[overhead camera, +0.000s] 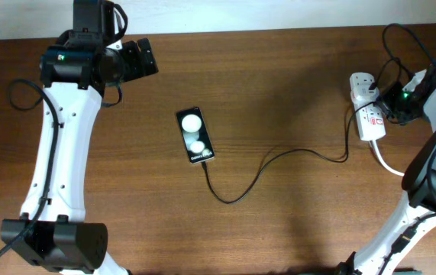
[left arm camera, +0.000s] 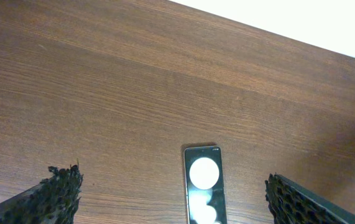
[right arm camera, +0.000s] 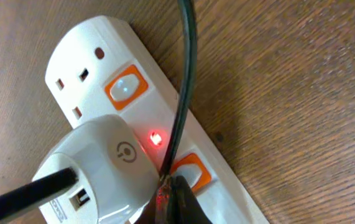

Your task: Plug charger to phone and switch on socket

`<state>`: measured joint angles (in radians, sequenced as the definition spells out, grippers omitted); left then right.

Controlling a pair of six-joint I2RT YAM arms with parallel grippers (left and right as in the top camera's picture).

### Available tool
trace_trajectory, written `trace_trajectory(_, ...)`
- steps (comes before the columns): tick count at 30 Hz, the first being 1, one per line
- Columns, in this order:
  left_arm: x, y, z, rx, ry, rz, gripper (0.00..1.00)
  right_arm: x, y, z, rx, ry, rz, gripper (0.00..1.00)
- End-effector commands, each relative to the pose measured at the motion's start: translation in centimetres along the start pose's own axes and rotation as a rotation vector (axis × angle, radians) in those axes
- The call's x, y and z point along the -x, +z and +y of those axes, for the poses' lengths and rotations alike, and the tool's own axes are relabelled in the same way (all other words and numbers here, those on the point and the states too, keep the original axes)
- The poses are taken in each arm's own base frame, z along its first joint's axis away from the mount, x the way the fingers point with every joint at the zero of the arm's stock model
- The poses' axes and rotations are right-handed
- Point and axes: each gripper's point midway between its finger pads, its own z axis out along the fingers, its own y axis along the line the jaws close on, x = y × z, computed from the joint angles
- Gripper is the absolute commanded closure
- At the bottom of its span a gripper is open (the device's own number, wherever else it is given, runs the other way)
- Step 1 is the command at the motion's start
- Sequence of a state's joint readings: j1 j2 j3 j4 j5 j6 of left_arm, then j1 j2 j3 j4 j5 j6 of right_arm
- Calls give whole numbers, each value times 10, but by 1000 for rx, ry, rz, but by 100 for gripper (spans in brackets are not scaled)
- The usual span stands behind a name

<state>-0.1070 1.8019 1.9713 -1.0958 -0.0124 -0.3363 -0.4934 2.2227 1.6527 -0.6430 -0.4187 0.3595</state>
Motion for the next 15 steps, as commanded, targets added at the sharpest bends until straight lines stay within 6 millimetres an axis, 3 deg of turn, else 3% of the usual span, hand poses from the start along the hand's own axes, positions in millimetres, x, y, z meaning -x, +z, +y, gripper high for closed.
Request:
trace_trajectory(1,2,-3,1,7,5,-12,1,-66,49,20,26,-29,203,96)
trace_trajectory(5,2,-3,1,7,5,-12,1,-60,49,12,-11,-29,176,96)
trace_trajectory(9,2,-3,1,7,5,-12,1,-26,30,-12,-38,18,97,96)
trace_trajectory(13,2,-3,1,7,4,-12,1,18,-10,-35,-38,85,8,96)
trace_trajectory(15,2,-3,1,7,5,-12,1,47,-48,-45,-37,125,-50,96)
